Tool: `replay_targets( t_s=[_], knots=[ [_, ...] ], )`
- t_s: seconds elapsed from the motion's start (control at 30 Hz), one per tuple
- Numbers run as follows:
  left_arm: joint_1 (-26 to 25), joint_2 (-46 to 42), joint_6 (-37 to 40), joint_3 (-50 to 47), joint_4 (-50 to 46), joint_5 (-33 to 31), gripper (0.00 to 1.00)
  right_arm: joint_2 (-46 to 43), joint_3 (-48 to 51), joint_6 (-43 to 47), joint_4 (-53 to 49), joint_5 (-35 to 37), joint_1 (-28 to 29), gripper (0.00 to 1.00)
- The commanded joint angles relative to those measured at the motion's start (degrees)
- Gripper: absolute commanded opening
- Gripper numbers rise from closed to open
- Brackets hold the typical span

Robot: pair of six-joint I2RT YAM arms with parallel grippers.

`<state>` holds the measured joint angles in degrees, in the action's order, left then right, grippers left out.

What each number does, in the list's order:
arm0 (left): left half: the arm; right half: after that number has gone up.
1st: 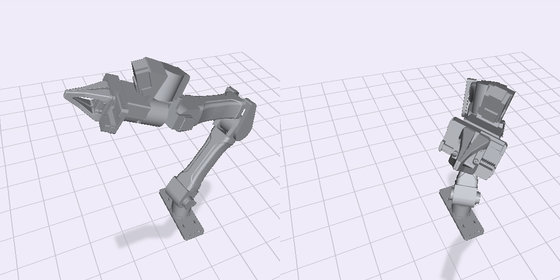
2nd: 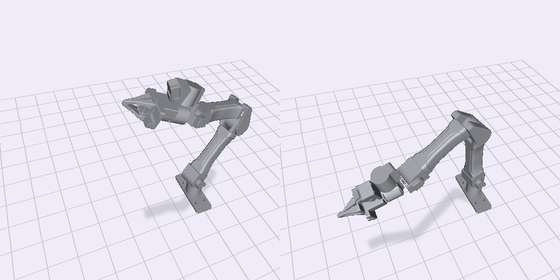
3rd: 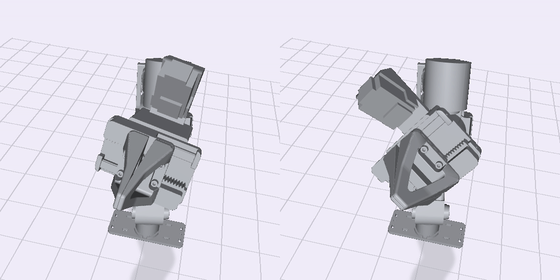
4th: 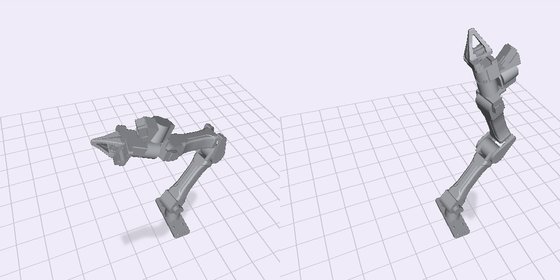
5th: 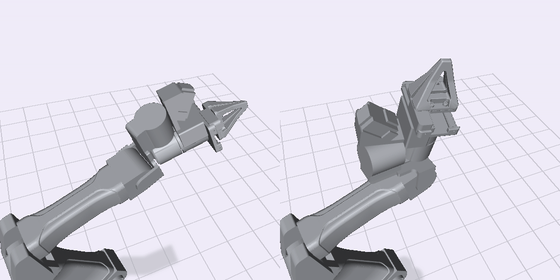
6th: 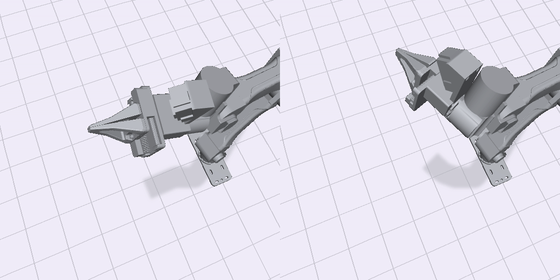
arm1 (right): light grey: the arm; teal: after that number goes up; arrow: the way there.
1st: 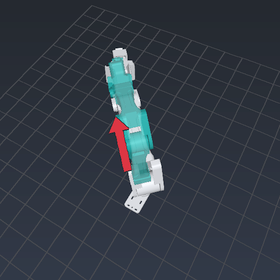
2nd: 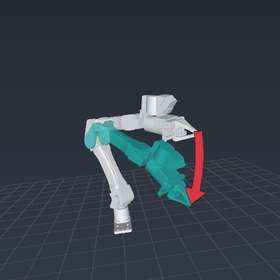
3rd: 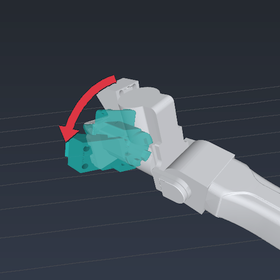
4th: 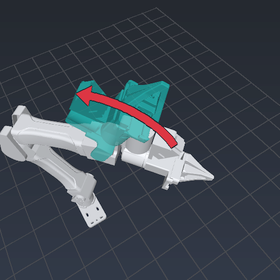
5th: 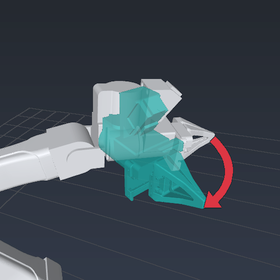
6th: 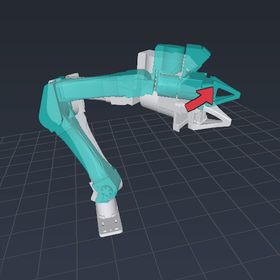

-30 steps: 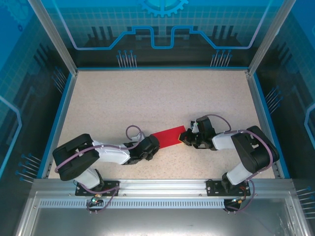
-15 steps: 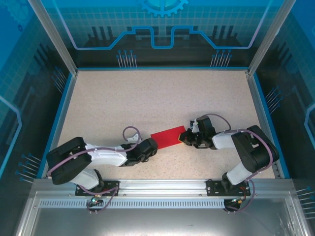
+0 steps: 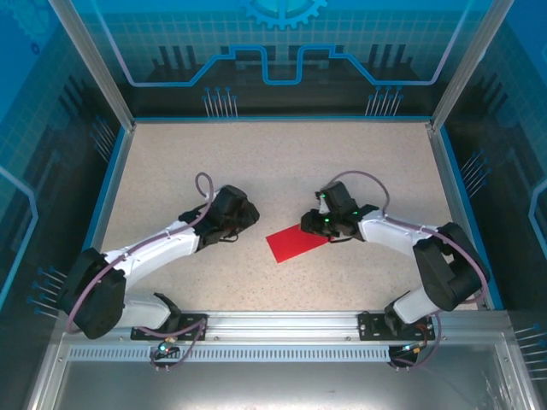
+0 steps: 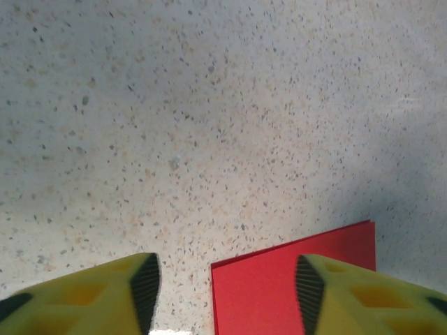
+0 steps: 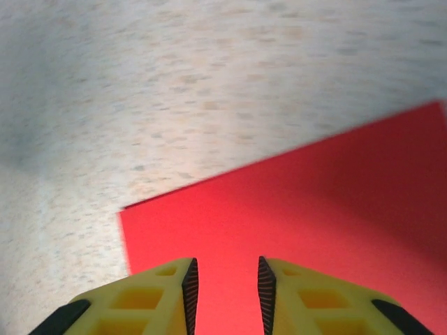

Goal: Fold a paper plane with a square sheet of paper (pick it up from the middle)
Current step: First fold in half a square sheet of paper at the center of the table, then rotate the paper at the center of the table.

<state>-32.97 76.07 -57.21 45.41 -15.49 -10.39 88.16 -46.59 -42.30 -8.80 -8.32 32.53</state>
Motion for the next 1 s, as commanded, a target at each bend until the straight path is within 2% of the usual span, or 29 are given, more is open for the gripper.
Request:
replay_targets(
  t_s=[0.0, 0.23, 0.37, 0.5, 0.63, 0.73, 0.87, 0.97],
  knots=[
    [3.39, 1.26, 5.77, 2.63, -5.2, 7.01, 0.65, 6.47, -6.25, -0.48, -4.97, 3.69, 5.42, 0.32],
    [8.38, 0.4, 6.54, 3.29, -10.03, 4.99, 0.86, 18.26, -17.12, -1.71, -8.4, 5.32, 11.94, 0.32],
    [10.57, -0.46, 6.92, 1.94, -10.18, 5.82, 0.91, 21.13, -18.27, -1.24, -9.51, 4.64, 13.8, 0.32],
    [11.37, -0.71, 7.67, 1.44, -10.44, 5.72, 0.99, 22.32, -17.23, 3.28, -11.44, 1.43, 15.67, 0.31],
    [11.61, 0.07, 9.36, 2.04, -10.54, 7.3, 0.99, 19.96, -12.35, 12.97, -12.52, -4.12, 17.62, 0.31],
    [11.61, 1.13, 10.27, 2.4, -10.02, 9.27, 0.99, 15.45, -8.68, 18.32, -14.62, -3.73, 17.64, 0.32],
    [11.64, 1.98, 10.5, 2.36, -8.65, 11.23, 0.99, 8.22, -6.82, 12.85, -12.25, -2.15, 13.26, 0.4],
    [11.66, 1.93, 10.49, 1.81, -7.46, 12.89, 0.99, 2.17, -4.13, 4.98, -8.5, 3.58, 11.69, 0.48]
  ],
)
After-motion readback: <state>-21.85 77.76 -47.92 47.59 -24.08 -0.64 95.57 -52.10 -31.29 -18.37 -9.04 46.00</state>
